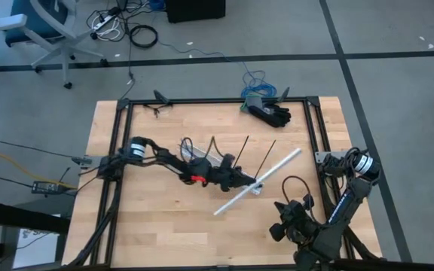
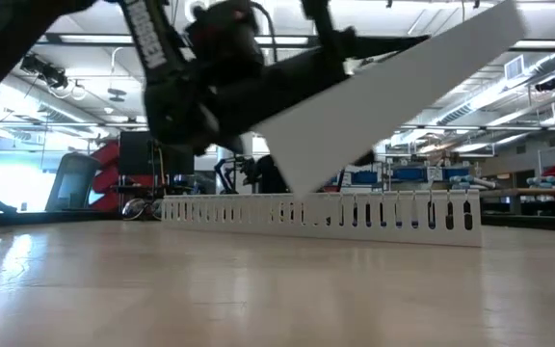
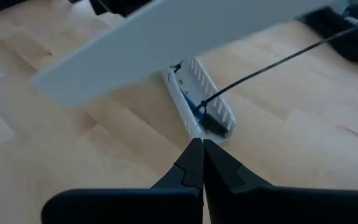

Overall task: Ziptie cables
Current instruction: Close the white cable duct lid

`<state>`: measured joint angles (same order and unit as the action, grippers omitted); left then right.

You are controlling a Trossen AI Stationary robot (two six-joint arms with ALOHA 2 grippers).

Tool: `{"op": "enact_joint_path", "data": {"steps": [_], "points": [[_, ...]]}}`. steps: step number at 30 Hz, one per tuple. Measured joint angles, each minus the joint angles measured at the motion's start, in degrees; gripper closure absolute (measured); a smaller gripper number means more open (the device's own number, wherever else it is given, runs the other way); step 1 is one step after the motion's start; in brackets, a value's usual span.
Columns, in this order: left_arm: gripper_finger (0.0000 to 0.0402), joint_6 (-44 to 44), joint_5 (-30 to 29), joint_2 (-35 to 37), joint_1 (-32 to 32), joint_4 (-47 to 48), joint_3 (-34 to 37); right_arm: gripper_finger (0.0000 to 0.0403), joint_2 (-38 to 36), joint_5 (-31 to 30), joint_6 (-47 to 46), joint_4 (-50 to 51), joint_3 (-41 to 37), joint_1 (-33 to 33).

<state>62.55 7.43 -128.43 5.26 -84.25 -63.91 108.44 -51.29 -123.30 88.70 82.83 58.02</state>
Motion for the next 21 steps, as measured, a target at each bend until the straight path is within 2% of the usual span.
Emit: {"op": "enact_joint_path", "data": {"steps": [5,8,11,18,21], "points": [[0.0401,5.8,1.0,-6.2,-0.5,1.1,-6.9,0.0403,0.0,0.1,-0.1,-0.5,0.0,-0.1],[0.0396,9.7,-1.4,-8.2,-0.9,0.6,-7.5,0.0403,0.0,0.2,-0.1,-0.6,0.0,-0.1],[0.0386,9.9,-1.9,-9.1,-1.6,-0.6,-7.3,0.0403,0.0,0.5,-0.1,-0.8,0.0,0.0],[0.0358,10.2,1.4,-9.4,-3.6,-0.9,-7.3,0.0403,0.0,0.5,-0.2,-1.0,0.0,0.0],[0.0345,10.4,2.8,-9.6,-4.0,-4.3,-7.1,0.0403,0.1,0.5,-0.2,-1.2,0.0,0.0]]}}
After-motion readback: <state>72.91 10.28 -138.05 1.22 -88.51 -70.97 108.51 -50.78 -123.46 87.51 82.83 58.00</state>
